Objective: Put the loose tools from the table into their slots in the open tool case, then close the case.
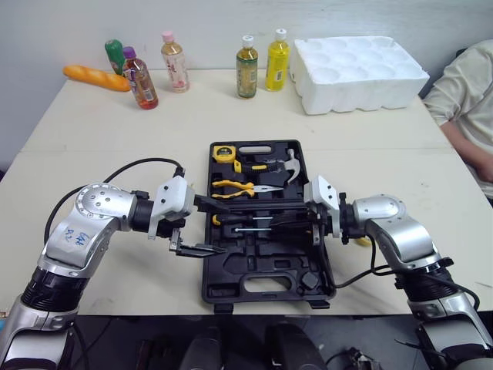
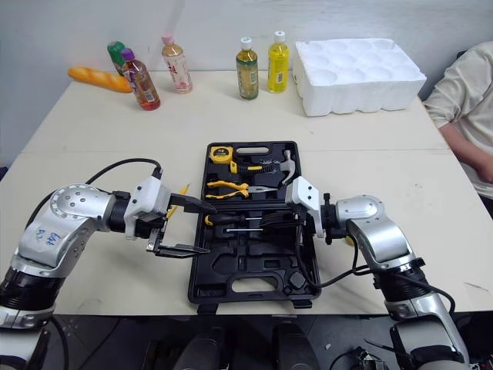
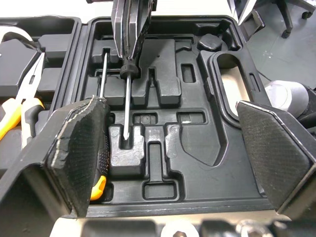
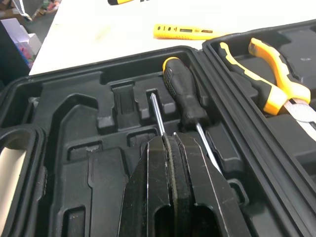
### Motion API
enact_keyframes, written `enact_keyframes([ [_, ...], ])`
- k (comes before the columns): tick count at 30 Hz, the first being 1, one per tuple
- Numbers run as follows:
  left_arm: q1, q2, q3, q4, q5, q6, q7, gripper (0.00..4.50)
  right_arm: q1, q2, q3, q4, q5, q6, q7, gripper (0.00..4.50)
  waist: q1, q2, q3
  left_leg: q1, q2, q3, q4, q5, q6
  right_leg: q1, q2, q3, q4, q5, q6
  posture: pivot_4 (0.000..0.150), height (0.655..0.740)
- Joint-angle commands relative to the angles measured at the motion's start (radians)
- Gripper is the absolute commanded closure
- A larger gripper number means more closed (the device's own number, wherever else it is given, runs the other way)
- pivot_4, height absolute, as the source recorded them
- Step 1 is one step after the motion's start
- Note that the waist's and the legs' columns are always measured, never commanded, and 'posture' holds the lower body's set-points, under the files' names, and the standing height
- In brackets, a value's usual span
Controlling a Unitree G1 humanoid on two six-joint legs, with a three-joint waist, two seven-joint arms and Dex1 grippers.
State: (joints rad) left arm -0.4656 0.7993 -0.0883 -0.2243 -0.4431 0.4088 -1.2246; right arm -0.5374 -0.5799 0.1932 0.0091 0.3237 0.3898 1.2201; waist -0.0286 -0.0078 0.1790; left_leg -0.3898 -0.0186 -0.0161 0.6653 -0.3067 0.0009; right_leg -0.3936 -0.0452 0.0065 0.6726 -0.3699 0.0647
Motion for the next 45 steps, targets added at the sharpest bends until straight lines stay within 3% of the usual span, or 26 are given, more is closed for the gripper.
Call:
enact_keyframes([
  [1,-0.011,0.000,0.007,-0.015,0.001,-0.012,-0.003,0.00,0.003,-0.014,0.018,-0.003,-0.032,-0.024,-0.002,4.47,0.000,0.000,0.000,0.000,0.000,0.000,0.000,0.000,0.000,0.000,0.000,0.000,0.000,0.000,0.000,0.150,0.7400],
  [25,0.001,-0.007,0.009,-0.013,0.012,-0.029,0.004,0.00,0.019,-0.065,0.154,0.042,-0.212,0.051,-0.087,4.47,0.001,-0.007,-0.005,0.005,0.000,0.000,0.000,0.000,0.000,0.004,0.000,0.000,-0.004,0.000,0.000,0.150,0.7400],
  [30,0.005,-0.008,0.009,-0.013,0.013,-0.032,0.004,0.00,0.022,-0.069,0.163,0.028,-0.206,0.065,-0.090,4.47,0.001,-0.007,-0.005,0.019,0.000,-0.001,-0.003,-0.003,0.003,0.019,0.000,0.000,-0.009,0.000,0.000,0.150,0.7400],
  [35,0.006,-0.010,0.009,-0.006,0.015,-0.038,0.003,0.00,0.026,-0.070,0.158,0.009,-0.196,0.071,-0.091,4.47,0.001,-0.007,-0.005,0.020,0.000,-0.001,-0.004,-0.004,0.006,0.020,0.000,0.000,-0.010,0.000,0.000,0.150,0.7400],
  [40,0.037,-0.016,0.038,0.000,-0.005,-0.008,0.038,0.00,0.067,-0.048,0.034,-0.146,-0.074,0.087,-0.121,4.47,0.002,-0.007,-0.005,0.019,0.000,-0.001,-0.004,-0.005,0.005,0.020,0.000,0.000,-0.011,0.000,0.000,0.150,0.7400],
  [43,0.100,-0.018,0.135,-0.030,-0.110,0.118,0.099,0.00,0.116,-0.091,-0.105,-0.304,0.060,0.232,-0.142,4.47,0.001,-0.005,-0.003,0.016,0.000,-0.001,-0.004,-0.005,0.005,0.017,0.000,0.000,-0.011,0.000,0.000,0.150,0.7400],
  [44,0.136,-0.015,0.179,-0.047,-0.146,0.155,0.120,0.00,0.142,-0.119,-0.158,-0.350,0.106,0.278,-0.138,3.85,0.001,-0.004,-0.002,0.014,0.000,-0.001,-0.004,-0.005,0.004,0.016,0.000,0.000,-0.011,0.000,0.000,0.150,0.7400],
  [45,0.185,-0.012,0.229,-0.067,-0.171,0.185,0.148,0.00,0.175,-0.154,-0.221,-0.386,0.151,0.310,-0.129,3.57,0.001,-0.003,-0.002,0.014,0.000,-0.001,-0.004,-0.005,0.004,0.015,0.000,0.000,-0.011,0.000,0.000,0.150,0.7400],
])
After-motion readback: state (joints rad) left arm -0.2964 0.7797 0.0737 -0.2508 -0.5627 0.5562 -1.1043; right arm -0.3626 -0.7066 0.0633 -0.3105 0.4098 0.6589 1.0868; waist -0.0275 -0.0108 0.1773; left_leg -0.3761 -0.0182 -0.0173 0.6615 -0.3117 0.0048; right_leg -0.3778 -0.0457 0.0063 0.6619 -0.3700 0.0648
